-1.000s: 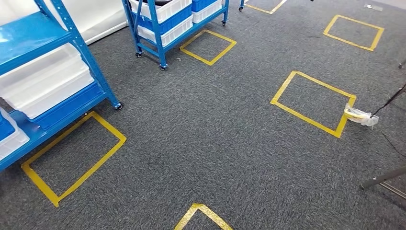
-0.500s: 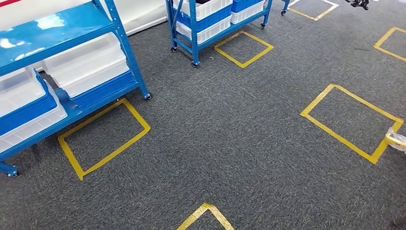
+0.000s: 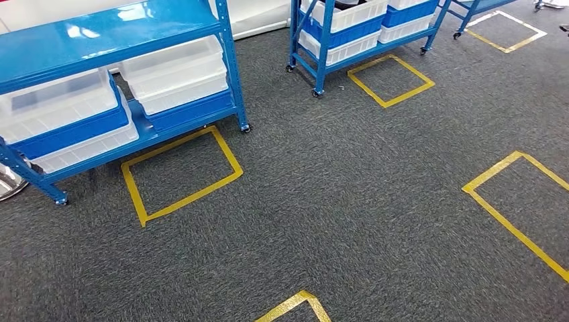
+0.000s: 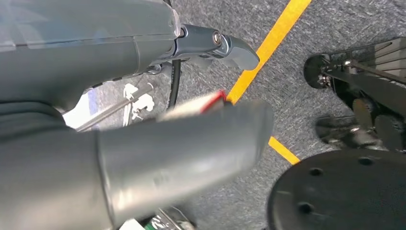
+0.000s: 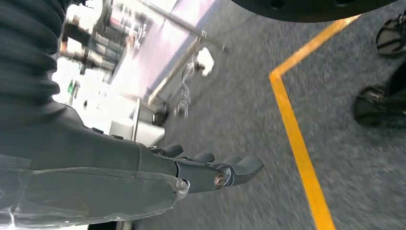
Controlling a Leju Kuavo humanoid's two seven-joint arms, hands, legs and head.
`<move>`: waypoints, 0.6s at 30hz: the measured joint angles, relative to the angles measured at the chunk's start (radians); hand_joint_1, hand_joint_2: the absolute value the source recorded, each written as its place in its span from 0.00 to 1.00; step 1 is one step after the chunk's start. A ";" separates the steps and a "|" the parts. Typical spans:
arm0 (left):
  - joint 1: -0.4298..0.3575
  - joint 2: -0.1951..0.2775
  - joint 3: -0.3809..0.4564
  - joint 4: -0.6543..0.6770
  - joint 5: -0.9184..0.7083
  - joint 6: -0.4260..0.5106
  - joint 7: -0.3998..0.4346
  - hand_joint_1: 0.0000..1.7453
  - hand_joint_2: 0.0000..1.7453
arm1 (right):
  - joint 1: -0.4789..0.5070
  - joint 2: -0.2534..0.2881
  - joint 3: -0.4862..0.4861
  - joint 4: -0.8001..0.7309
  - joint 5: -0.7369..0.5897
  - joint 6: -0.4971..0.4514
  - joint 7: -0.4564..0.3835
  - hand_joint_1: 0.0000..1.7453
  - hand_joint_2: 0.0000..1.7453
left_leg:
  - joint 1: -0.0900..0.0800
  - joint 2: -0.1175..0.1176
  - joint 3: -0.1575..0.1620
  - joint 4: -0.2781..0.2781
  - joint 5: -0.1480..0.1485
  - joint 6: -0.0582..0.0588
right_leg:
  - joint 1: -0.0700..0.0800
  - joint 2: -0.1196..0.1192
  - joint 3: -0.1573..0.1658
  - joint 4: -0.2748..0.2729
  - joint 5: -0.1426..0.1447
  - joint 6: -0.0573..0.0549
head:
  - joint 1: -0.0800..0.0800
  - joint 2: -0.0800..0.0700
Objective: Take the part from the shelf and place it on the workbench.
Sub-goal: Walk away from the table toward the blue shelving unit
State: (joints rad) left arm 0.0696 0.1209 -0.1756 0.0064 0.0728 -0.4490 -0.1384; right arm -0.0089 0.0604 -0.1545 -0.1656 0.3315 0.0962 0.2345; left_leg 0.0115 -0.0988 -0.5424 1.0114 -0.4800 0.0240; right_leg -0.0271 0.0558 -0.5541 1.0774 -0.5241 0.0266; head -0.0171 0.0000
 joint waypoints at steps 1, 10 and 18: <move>0.000 0.000 0.002 0.000 0.000 0.000 0.000 0.00 1.00 | 0.000 0.000 0.000 0.000 0.000 0.000 -0.001 0.00 1.00 | -0.001 -0.010 -0.006 0.005 -0.002 -0.007 | -0.001 0.015 0.011 -0.029 0.008 -0.002 | 0.000 0.000; 0.001 -0.001 0.007 0.000 -0.002 0.000 0.001 0.00 1.00 | 0.005 0.001 0.000 0.001 0.000 0.000 -0.004 0.00 1.00 | 0.002 0.090 -0.144 0.276 -0.142 -0.044 | 0.009 -0.093 0.014 -0.049 0.009 -0.049 | -0.006 0.000; 0.005 -0.001 0.012 0.000 -0.001 0.000 0.000 0.00 1.00 | -0.002 0.002 0.000 0.001 -0.003 0.000 -0.005 0.00 1.00 | -0.019 0.160 -0.007 0.012 -0.015 -0.011 | 0.021 -0.187 0.041 -0.051 -0.011 -0.028 | -0.005 0.000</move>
State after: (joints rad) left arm 0.0741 0.1202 -0.1640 0.0065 0.0720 -0.4490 -0.1381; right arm -0.0106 0.0624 -0.1549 -0.1648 0.3288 0.0962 0.2294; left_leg -0.0076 0.0612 -0.5494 1.0230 -0.4953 0.0128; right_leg -0.0063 -0.1307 -0.5134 1.0268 -0.5351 -0.0018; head -0.0225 0.0000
